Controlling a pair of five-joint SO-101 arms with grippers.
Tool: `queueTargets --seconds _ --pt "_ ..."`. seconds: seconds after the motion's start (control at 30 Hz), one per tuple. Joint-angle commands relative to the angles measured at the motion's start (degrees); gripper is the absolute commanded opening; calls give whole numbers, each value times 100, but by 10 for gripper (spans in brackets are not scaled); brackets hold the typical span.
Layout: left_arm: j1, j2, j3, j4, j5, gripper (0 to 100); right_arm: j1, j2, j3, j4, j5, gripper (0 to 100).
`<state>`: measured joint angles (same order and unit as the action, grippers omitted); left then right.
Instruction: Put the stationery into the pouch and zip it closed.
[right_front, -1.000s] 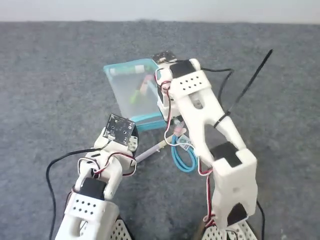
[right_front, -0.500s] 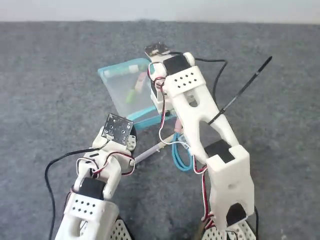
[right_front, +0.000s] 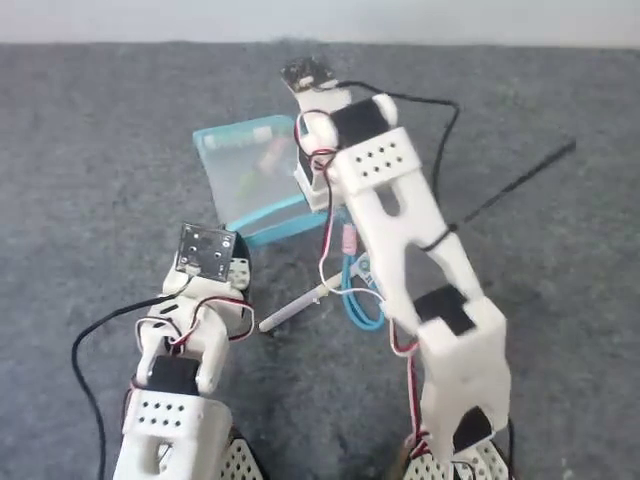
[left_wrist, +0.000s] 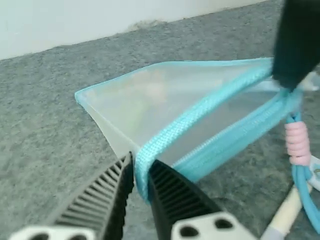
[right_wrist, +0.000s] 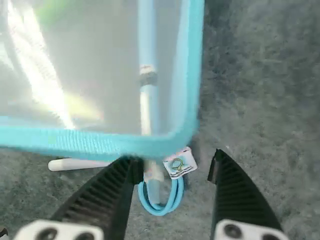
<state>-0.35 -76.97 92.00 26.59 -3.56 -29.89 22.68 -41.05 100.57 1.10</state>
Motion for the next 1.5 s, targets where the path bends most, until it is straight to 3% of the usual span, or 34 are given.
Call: queueTargets --seconds 0.0,0.17,0.33,0.47,0.6,0.8,1.13,1.47 --pt "-158 -97 -127 -167 141 12 4 -1402 343 136 308 198" --pt "-149 -97 -127 -158 141 12 4 -2782 1662 -224 712 198" --pt "-149 -97 -127 -149 141 12 -31 -3802 4448 -1349 1134 198" --pt "-158 -97 -127 -158 141 12 -268 -4312 6620 -2862 993 195" --pt "-202 -97 -136 -149 149 12 -268 -4312 7569 -3811 431 195" --pt "-1319 -62 -444 -141 695 12 -198 -3407 7420 -3996 97 195" --pt "-1178 -53 -400 -141 703 12 -92 -1807 6215 -3987 -1222 197" --pt "-1169 -53 -391 -167 703 12 576 -1613 5248 -3820 -2901 196"
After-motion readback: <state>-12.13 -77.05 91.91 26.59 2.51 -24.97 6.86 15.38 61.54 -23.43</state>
